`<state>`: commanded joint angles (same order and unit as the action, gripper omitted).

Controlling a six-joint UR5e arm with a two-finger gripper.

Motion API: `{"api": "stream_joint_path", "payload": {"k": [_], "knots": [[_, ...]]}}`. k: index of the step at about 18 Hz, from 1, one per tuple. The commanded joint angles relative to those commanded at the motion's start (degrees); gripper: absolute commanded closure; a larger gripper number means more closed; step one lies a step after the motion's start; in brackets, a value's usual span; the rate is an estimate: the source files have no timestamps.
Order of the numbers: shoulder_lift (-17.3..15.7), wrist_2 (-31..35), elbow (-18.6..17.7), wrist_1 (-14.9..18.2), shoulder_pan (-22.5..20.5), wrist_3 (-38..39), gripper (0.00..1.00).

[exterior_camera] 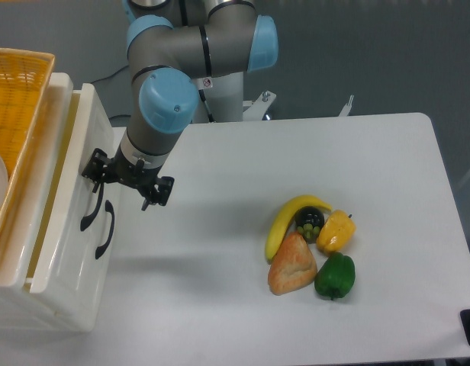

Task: Slide the top white drawer open
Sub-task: 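Lower the gripper onto the upper drawer handle and close on it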

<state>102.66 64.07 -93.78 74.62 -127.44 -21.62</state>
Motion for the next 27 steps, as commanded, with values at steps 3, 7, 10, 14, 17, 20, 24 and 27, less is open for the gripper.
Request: {"api": "stream_joint_path", "payload": {"k": [3, 7, 10, 14, 17, 20, 24, 27], "knots": [[0.2, 0.0, 0.0, -0.1, 0.1, 0.0, 0.00], [0.9, 0.0, 0.0, -1.2, 0.2, 0.1, 0.00], [0.9, 0.0, 0.0, -1.2, 0.2, 0.1, 0.03], [0.6, 0.1, 0.2, -1.2, 0.2, 0.1, 0.10], [0.4, 0.4, 0.2, -1.4, 0.3, -0.2, 0.13], [0.4, 0.5, 0.2, -1.9, 0.4, -0.2, 0.14], [0.4, 0.5, 0.2, -1.9, 0.8, -0.2, 0.17], [0.4, 0.5, 0.2, -2.1, 0.8, 0.0, 0.23]]}}
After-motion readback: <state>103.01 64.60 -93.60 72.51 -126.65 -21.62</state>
